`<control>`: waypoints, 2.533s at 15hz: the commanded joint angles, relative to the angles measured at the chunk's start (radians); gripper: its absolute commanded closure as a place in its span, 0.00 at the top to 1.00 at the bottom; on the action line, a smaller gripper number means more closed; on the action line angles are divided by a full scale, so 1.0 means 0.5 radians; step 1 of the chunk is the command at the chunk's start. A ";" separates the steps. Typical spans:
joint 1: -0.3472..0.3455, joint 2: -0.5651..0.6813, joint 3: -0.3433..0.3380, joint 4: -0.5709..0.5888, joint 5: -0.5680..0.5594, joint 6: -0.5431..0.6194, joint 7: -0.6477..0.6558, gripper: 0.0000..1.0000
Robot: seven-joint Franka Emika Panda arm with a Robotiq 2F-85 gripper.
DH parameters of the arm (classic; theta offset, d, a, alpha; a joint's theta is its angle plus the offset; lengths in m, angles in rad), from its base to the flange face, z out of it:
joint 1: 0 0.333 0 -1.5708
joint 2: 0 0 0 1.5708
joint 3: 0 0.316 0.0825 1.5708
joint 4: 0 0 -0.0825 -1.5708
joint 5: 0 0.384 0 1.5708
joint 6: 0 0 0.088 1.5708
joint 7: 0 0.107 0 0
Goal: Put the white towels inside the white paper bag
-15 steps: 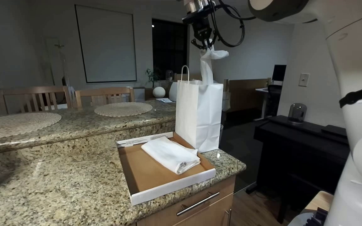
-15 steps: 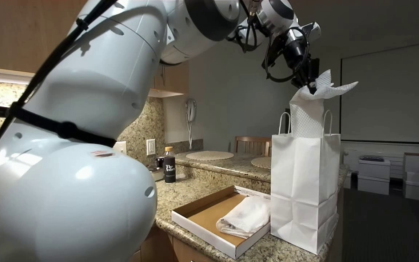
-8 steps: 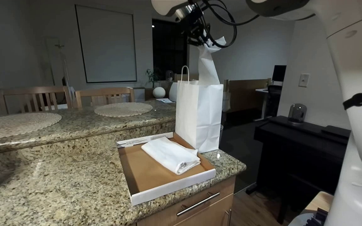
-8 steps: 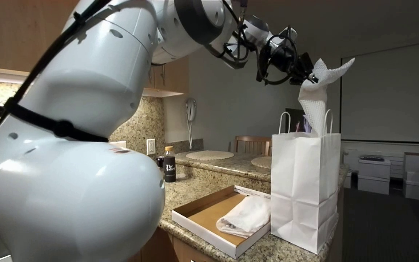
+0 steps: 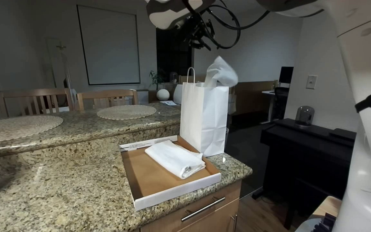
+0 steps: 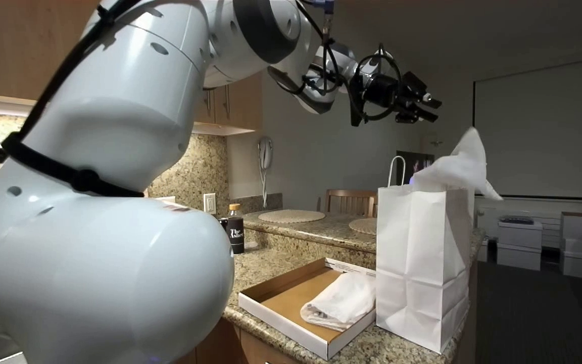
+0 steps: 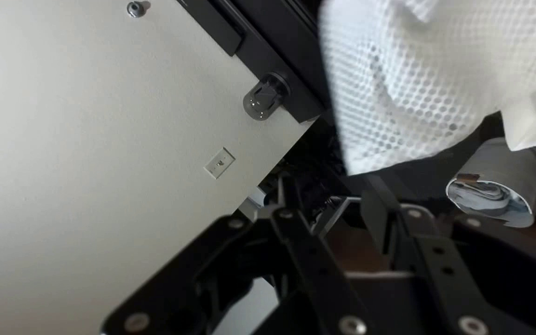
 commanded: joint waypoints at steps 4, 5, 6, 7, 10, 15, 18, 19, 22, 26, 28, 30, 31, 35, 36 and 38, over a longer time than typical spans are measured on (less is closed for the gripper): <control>0.028 -0.182 -0.009 -0.211 -0.037 -0.005 0.116 0.90; 0.024 -0.187 -0.009 -0.206 -0.029 -0.010 0.117 0.95; -0.002 -0.182 -0.008 -0.170 0.039 -0.015 0.120 0.99; -0.027 -0.186 -0.006 -0.141 0.110 -0.026 0.111 1.00; -0.169 -0.209 -0.019 -0.088 0.459 0.027 -0.005 1.00; -0.451 -0.226 -0.065 -0.095 1.004 0.204 -0.091 1.00; -0.628 -0.189 -0.114 -0.061 1.327 0.144 -0.060 1.00; -0.684 -0.173 -0.129 -0.057 1.431 0.134 -0.053 1.00; -0.867 -0.103 -0.178 -0.054 1.742 0.119 -0.038 1.00; -1.056 0.026 -0.193 -0.066 2.138 0.094 0.042 1.00; -1.125 0.095 -0.182 -0.066 2.326 0.072 0.088 1.00; -1.179 0.171 -0.177 -0.061 2.502 0.036 0.150 1.00; -1.200 0.214 -0.178 -0.050 2.577 0.007 0.192 1.00; -1.381 0.272 -0.045 -0.035 2.857 -0.058 0.336 1.00; -1.411 0.273 -0.028 -0.039 2.925 -0.054 0.345 1.00; -1.459 0.252 0.000 -0.044 3.035 -0.045 0.345 1.00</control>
